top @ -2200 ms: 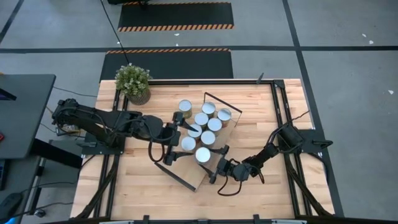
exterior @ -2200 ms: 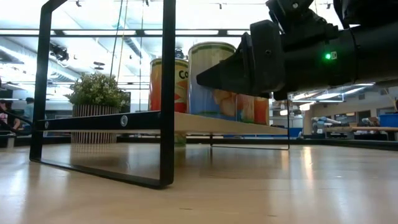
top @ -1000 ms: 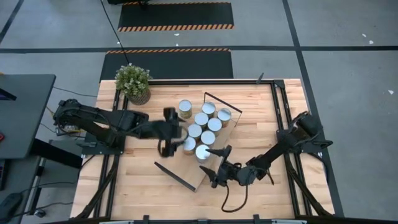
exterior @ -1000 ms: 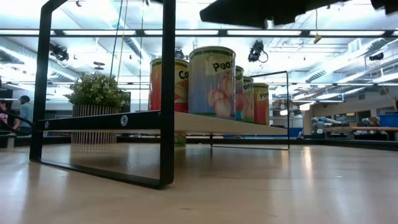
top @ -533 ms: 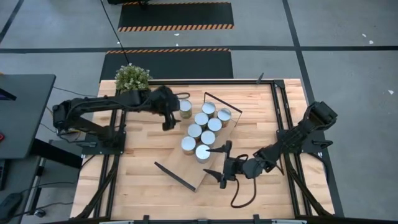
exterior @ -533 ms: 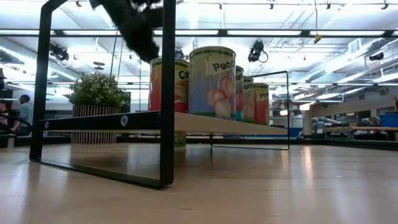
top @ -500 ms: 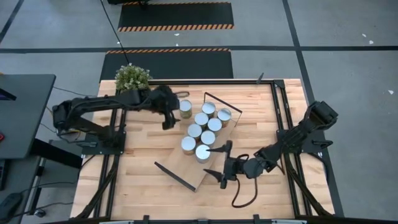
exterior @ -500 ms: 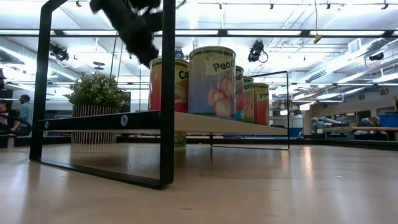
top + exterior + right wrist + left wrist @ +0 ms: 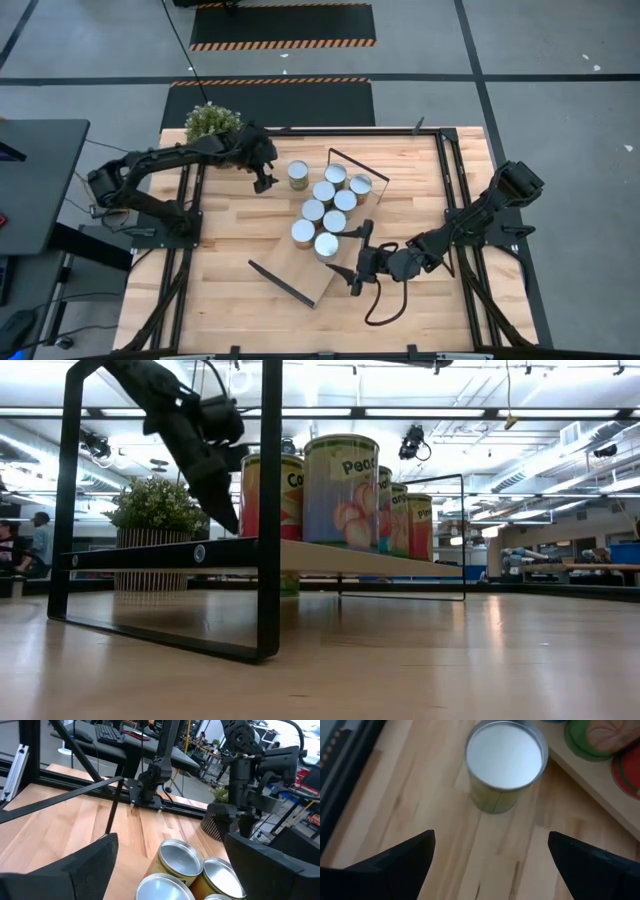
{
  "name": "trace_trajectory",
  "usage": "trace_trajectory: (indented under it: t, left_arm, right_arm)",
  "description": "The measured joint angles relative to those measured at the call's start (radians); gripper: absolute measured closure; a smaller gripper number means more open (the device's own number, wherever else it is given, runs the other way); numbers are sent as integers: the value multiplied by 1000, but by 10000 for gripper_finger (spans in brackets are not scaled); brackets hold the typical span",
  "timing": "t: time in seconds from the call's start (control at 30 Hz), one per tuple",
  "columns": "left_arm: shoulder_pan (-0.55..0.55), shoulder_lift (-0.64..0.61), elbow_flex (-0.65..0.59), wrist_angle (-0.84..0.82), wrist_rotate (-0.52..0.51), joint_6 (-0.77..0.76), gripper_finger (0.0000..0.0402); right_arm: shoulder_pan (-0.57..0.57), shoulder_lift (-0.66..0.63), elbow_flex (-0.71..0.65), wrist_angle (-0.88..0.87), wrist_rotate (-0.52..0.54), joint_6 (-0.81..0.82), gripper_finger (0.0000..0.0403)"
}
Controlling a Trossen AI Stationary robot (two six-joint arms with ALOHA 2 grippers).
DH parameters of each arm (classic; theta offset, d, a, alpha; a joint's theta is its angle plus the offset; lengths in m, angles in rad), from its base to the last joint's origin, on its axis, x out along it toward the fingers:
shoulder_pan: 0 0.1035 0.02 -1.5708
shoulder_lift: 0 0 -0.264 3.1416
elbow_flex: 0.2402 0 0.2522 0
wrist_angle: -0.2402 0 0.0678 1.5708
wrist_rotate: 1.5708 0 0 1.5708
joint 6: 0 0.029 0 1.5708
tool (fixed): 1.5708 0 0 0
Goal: Pick and place cans onto a shelf
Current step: Put the canned pears on the shelf
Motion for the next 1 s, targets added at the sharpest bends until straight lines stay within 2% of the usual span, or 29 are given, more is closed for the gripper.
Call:
trace_trajectory:
  t: [0.33,0.53,0.83,1.0]
  left_arm:
    - [-8,174,11,86,57,29,8]
    - [-18,254,12,205,115,38,8]
    - [-52,300,13,383,112,34,8]
    - [-64,301,13,406,112,29,31]
  right_arm:
    - [-6,0,0,-6,-28,32,29]
    - [-5,0,0,-5,-43,36,29]
    - [-4,0,0,-9,-43,51,29]
    - [-8,1,0,-27,-43,49,29]
